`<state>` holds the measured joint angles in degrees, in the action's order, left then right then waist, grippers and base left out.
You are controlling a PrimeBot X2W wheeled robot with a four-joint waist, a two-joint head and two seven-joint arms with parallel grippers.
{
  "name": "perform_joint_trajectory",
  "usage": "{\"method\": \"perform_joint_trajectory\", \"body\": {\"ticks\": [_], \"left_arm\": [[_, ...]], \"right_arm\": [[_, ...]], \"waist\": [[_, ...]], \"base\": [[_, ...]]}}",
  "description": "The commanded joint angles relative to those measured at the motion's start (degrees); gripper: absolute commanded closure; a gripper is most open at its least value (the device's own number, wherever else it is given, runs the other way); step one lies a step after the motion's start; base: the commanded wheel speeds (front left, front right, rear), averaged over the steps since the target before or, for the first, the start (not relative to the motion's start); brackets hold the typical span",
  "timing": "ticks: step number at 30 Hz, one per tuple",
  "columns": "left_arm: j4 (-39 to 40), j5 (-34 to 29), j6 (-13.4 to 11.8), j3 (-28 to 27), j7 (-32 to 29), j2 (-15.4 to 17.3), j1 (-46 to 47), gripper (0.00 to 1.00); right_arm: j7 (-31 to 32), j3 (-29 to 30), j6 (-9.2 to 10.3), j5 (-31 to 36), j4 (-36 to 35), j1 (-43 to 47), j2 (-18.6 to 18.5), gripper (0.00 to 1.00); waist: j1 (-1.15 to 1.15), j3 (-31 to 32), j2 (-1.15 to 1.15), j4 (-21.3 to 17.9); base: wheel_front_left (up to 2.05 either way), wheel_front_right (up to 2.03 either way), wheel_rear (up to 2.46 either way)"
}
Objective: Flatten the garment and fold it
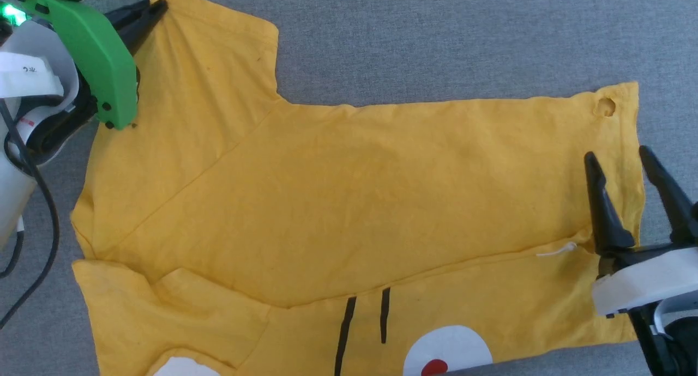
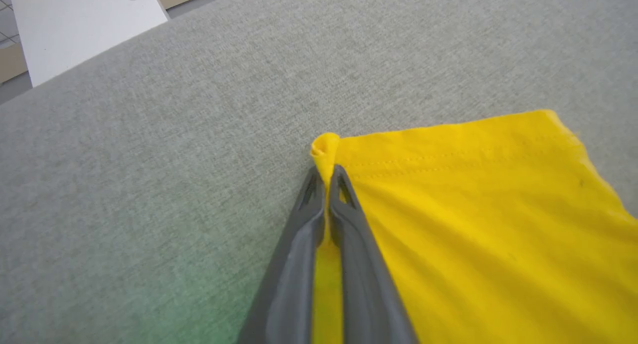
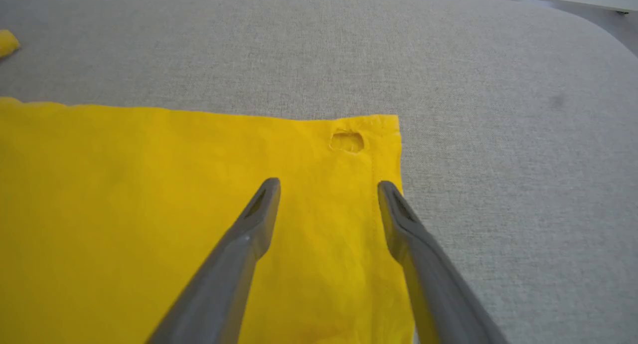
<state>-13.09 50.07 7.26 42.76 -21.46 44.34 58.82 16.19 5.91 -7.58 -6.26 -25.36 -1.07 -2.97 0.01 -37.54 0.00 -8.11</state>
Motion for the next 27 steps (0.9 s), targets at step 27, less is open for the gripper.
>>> {"method": "perform_joint_trajectory", "body": {"ticks": [27], "left_arm": [[1.2,1.1,0.2,2.8,7.1,-0.6,-1.3,1.0]], "right_arm": [[25.5,10.6,0.09,-5.1,7.8,-16.2,-4.8,0.0]], "waist": [[-0.01,1.2,0.0,6.5]], "base": [[0.0,0.0,0.0]]}}
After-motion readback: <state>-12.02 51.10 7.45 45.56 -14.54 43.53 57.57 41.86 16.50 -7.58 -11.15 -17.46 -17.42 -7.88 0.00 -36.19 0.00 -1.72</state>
